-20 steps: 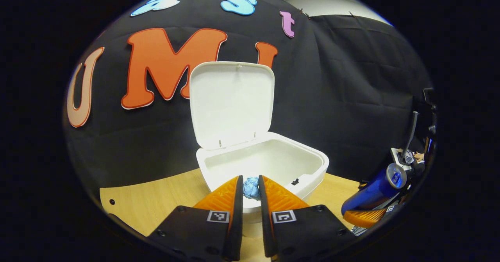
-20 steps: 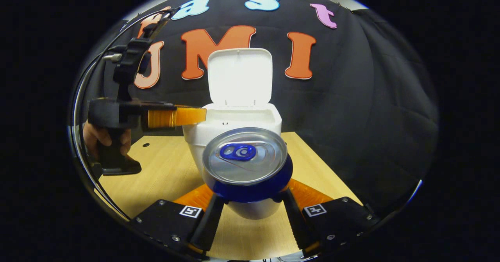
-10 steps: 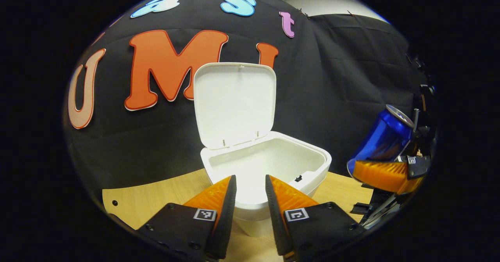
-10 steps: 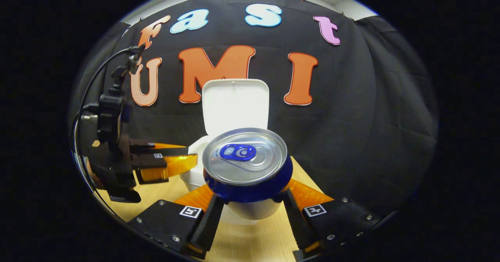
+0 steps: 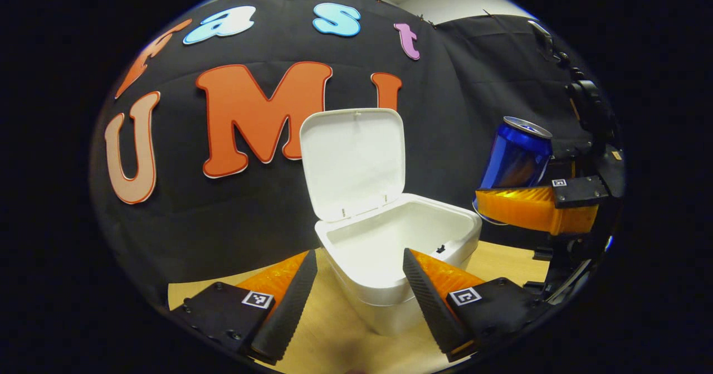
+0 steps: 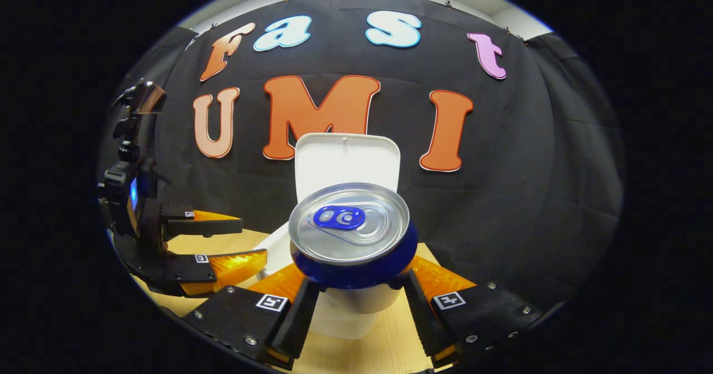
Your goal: Press the lid of the desktop garbage bin to open it, pick up the crumpled paper on the desktop and throw it into the bin, then pick up the pop can on the desktop and drop it into the bin, and finally close the garbage bin lid.
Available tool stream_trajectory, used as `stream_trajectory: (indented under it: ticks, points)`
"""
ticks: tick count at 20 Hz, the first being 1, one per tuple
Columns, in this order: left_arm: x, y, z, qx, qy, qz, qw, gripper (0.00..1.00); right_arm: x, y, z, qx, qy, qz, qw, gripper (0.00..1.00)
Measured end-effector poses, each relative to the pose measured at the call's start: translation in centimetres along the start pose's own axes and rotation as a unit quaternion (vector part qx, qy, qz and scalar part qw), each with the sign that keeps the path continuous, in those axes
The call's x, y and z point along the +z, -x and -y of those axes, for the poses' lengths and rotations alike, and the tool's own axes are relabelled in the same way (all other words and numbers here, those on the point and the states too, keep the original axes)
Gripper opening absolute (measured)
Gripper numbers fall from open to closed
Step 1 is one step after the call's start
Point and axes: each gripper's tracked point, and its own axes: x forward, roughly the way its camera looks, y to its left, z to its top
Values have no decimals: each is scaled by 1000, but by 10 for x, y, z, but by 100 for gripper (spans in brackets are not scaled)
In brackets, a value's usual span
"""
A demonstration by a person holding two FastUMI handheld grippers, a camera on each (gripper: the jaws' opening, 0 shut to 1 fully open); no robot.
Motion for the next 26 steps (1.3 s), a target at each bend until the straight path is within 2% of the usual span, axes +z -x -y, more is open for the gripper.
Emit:
stream_trajectory:
  ticks: [11, 20, 26]
  points:
    - [-24, 42, -53, 93, 36, -19, 995, 99, 17, -35, -20, 51, 21, 10, 998, 80]
    - [-50, 77, -74, 166, 62, -39, 983, 99, -5, -53, -21, 77, 41, -15, 996, 80]
    - [-65, 96, -70, 196, 73, -52, 977, 99, -26, -56, -14, 90, 42, -40, 994, 80]
